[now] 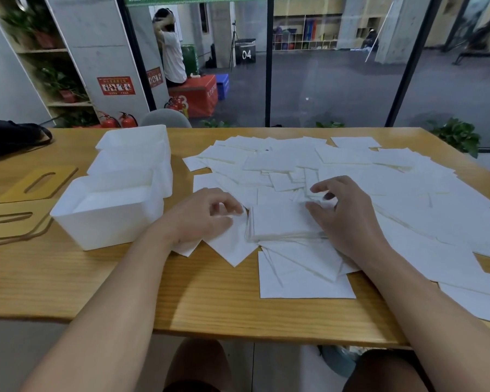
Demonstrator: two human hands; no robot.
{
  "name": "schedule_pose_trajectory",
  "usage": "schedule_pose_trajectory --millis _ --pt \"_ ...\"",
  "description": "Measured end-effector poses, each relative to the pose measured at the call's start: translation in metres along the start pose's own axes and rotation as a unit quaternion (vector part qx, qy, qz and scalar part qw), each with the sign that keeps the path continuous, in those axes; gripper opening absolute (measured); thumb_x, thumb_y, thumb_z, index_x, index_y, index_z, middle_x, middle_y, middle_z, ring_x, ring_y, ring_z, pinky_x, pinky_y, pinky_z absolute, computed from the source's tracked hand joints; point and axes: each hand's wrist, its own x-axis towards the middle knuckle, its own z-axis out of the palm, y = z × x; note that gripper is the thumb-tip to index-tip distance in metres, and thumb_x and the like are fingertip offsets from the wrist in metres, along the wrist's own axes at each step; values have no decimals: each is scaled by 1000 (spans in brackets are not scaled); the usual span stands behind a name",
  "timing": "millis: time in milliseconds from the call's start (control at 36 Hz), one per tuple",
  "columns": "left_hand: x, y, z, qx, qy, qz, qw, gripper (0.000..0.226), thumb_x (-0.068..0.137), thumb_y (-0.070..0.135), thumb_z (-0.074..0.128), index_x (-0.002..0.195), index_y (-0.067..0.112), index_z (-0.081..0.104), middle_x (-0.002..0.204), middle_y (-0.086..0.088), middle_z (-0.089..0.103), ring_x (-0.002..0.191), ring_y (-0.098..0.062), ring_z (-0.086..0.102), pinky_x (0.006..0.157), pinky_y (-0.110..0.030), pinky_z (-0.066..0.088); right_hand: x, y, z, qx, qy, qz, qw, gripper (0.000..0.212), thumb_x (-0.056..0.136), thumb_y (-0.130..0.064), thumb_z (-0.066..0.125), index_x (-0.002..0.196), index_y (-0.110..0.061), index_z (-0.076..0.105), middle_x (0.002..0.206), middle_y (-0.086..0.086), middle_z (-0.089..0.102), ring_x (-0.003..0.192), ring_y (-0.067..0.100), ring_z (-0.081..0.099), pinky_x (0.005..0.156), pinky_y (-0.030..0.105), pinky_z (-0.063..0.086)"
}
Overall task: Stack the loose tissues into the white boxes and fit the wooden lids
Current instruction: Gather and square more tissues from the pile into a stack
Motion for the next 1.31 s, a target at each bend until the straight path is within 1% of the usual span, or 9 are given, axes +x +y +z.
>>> schedule_pose_trajectory --millis 111,222,333,500,667,778,917,1139,1306 --pt "-1 6 1 21 -33 10 999 32 81 29 70 107 47 76 117 20 65 97 -8 54 89 -35 51 -2 -4 1 2 -42 -39 998 11 96 -24 81 104 -30 76 113 -14 63 98 7 59 81 17 40" --pt "-1 6 2 37 -51 5 998 31 81 28 70 107 45 70 106 20 63 98 -4 51 85 -29 44 -4 -6 5 16 -83 -47 995 7 96 -22 82 97 -27 77 104 -13 68 90 4 63 76 14 42" --pt "2 9 9 80 -38 -5 996 26 81 32 64 104 43 65 98 15 58 104 -4 47 87 -34 44 -4 -4 5 23 -89 -41 995 5 96 -20 81 96 -24 78 100 -12 69 86 6 64 73 11 43" --pt "8 14 25 189 -7 49 981 16 91 15 58 85 28 51 99 10 53 104 -13 40 95 -36 34 -4 -5 6 25 -102 -40 994 5 96 -19 80 97 -24 79 100 -12 70 87 6 64 75 18 48" --pt "5 14 9 12 29 -4 999 10 81 28 55 86 26 63 106 6 63 109 -15 55 89 -39 44 -5 -5 6 22 -108 -32 993 6 97 -19 80 97 -25 79 99 -13 69 88 5 63 75 18 49" --pt "5 19 8 -151 62 26 986 7 81 10 52 78 15 55 86 -9 55 82 -22 48 73 -38 35 -4 -6 6 22 -112 -29 993 7 97 -20 79 96 -27 78 99 -14 69 89 4 63 74 14 46" --pt "8 25 3 -239 81 59 966 19 76 0 53 94 1 59 84 -14 63 85 -24 55 80 -32 45 -4 -6 7 19 -115 -29 993 7 98 -21 79 96 -28 78 99 -15 68 88 3 63 73 14 47" --pt "15 36 21 -251 115 78 958 33 98 10 59 128 24 61 98 -7 74 94 -17 63 91 -40 44 -5 -11 5 7 -93 -57 994 2 98 -26 78 96 -28 78 103 -15 69 94 6 63 87 33 54" --pt "27 53 42 -226 119 103 961 44 106 12 62 143 35 53 103 -2 73 100 -25 65 95 -32 50 -9 -30 -5 130 -81 -105 983 20 106 -56 62 95 -42 71 97 -18 73 88 11 64 73 16 41"
